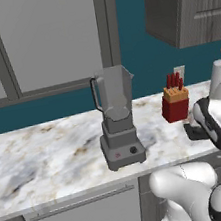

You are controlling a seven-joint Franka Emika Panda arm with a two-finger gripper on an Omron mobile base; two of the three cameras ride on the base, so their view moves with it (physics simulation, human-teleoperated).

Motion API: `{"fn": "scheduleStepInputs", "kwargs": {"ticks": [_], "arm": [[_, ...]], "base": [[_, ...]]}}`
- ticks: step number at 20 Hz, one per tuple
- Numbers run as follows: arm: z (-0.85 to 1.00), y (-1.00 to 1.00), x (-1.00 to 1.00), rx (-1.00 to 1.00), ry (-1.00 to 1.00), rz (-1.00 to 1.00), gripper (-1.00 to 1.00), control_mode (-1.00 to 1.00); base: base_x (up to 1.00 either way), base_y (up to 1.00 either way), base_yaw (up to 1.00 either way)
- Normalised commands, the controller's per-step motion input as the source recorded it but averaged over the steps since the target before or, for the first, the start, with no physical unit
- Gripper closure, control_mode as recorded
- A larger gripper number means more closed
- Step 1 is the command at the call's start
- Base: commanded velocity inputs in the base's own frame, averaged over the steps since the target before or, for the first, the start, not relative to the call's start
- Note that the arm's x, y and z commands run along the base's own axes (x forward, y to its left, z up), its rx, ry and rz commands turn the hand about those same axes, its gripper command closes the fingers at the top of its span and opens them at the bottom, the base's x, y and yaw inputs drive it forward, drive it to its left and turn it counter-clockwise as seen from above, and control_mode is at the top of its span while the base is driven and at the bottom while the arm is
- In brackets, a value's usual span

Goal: Open the blender lid, put the pear in the blender, close the lid, and start the blender.

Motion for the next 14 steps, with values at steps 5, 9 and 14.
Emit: {"fn": "scheduleStepInputs", "kwargs": {"ticks": [5, 9, 14], "arm": [[-0.32, -0.36, 0.4, 0.0, 0.06, 0.0, -1.0, -1.0], [-0.15, -0.03, 0.44, 0.0, 0.1, 0.0, -1.0, -1.0], [-0.17, 0.0, 0.41, 0.0, 0.11, 0.0, -1.0, -1.0]], "base": [[0.0, 0.0, 0.0], [0.0, 0.0, 0.0], [0.0, 0.0, 0.0]]}}
